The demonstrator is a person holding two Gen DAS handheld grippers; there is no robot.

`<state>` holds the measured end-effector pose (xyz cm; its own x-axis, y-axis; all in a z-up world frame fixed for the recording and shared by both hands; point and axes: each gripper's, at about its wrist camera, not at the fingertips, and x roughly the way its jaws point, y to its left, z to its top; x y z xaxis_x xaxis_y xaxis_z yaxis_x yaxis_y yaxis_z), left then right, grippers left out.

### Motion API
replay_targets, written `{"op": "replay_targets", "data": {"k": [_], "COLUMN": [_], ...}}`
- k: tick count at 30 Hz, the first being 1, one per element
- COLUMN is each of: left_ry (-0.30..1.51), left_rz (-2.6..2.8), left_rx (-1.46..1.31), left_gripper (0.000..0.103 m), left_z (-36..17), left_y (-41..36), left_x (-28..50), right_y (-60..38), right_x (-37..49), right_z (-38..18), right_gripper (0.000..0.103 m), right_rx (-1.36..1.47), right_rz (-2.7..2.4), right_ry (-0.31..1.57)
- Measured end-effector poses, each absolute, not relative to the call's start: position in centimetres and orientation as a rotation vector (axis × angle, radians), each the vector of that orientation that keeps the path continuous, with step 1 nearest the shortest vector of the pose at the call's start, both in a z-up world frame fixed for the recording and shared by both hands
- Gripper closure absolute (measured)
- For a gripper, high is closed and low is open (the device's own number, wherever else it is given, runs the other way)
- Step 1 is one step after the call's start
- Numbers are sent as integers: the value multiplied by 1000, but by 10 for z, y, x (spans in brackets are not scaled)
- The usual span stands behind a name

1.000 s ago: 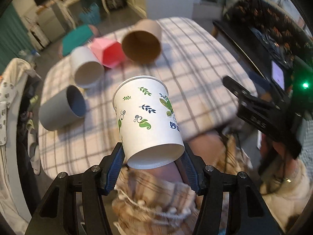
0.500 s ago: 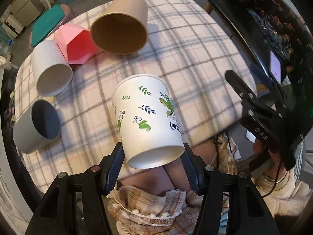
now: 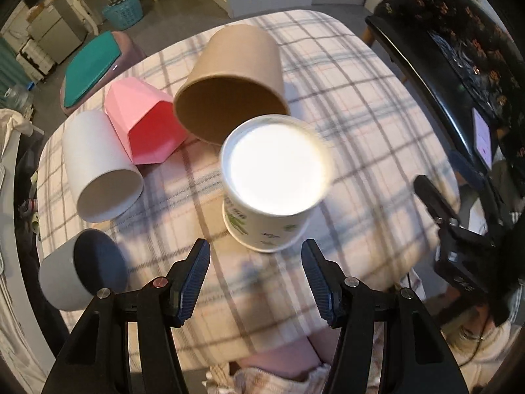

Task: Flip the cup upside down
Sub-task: 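Rotate the left gripper to turn the cup's open rim toward the table, then lower the cup rim-down onto the table and open the left gripper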

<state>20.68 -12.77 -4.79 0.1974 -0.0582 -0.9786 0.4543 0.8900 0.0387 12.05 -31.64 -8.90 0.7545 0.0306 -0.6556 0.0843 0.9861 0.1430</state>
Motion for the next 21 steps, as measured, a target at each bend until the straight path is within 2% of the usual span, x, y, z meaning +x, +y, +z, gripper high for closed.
{"op": "replay_targets", "data": {"k": [10,21], "left_ry": [1239,1025], "left_rz": [-336,-314], "left_rx": [330,217], "left_gripper": [43,41], "left_z": [-62,-51], "left_y": [-126,-103], "left_x": [209,136], "right_y": [-315,-302], "right_x": [114,94], "right_z": [-84,-64], "right_gripper": [11,11], "right_rx": [158,109], "right_rz": [-37,-20], "right_ry": [706,668]}}
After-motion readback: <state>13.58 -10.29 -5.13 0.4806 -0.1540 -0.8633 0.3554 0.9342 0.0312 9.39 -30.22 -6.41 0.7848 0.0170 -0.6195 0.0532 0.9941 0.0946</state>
